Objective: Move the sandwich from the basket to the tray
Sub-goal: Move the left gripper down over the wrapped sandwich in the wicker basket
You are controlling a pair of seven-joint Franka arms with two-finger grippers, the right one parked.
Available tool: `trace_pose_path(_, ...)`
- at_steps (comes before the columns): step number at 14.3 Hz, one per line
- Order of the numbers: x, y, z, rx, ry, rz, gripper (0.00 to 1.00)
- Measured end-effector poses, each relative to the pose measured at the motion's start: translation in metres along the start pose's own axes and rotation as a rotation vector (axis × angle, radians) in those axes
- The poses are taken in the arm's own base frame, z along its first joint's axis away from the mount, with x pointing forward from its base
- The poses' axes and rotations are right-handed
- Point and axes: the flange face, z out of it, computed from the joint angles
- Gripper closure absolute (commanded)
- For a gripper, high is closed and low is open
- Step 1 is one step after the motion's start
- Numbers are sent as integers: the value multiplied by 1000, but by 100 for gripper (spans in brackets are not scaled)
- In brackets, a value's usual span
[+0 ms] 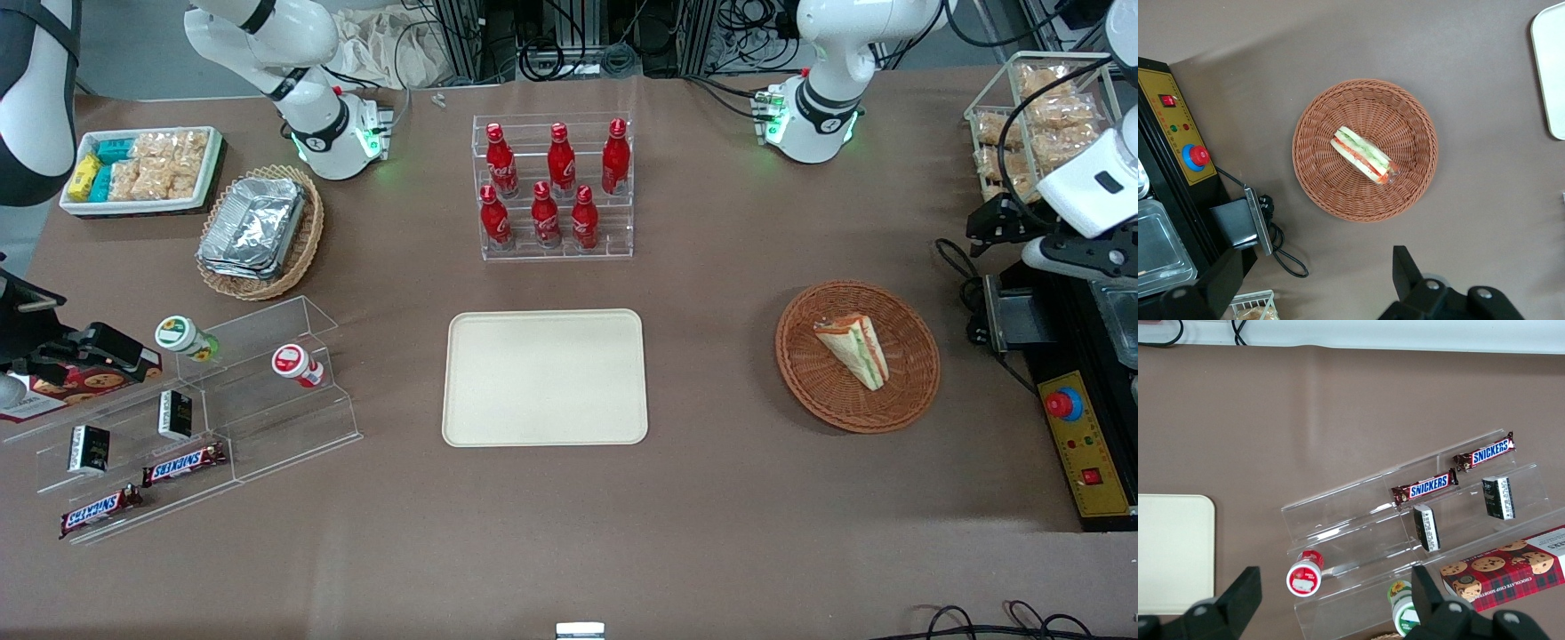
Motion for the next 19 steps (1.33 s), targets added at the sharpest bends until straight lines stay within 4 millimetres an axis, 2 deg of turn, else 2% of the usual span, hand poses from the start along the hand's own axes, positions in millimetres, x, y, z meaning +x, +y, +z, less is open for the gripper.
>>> trace_pose_path(4, 12, -1, 10, -9, -29, -5, 0)
trace_pose_path(6, 17, 13, 18, -5, -53, -116, 0)
trace_pose_path(7, 19, 20, 29, -4, -64, -195, 0)
trace_pose_path(8, 22, 26, 44, 0, -55, -258, 0)
trace_pose_path(10, 21, 33, 87, -5, -6, -361, 0)
trace_pose_path(13, 0, 42, 157, -29, 44, -550, 0)
trace_pose_path(15, -9, 45, 187, -36, 41, -654, 0)
trace_pose_path(19, -10, 47, 232, -47, 34, -751, 0)
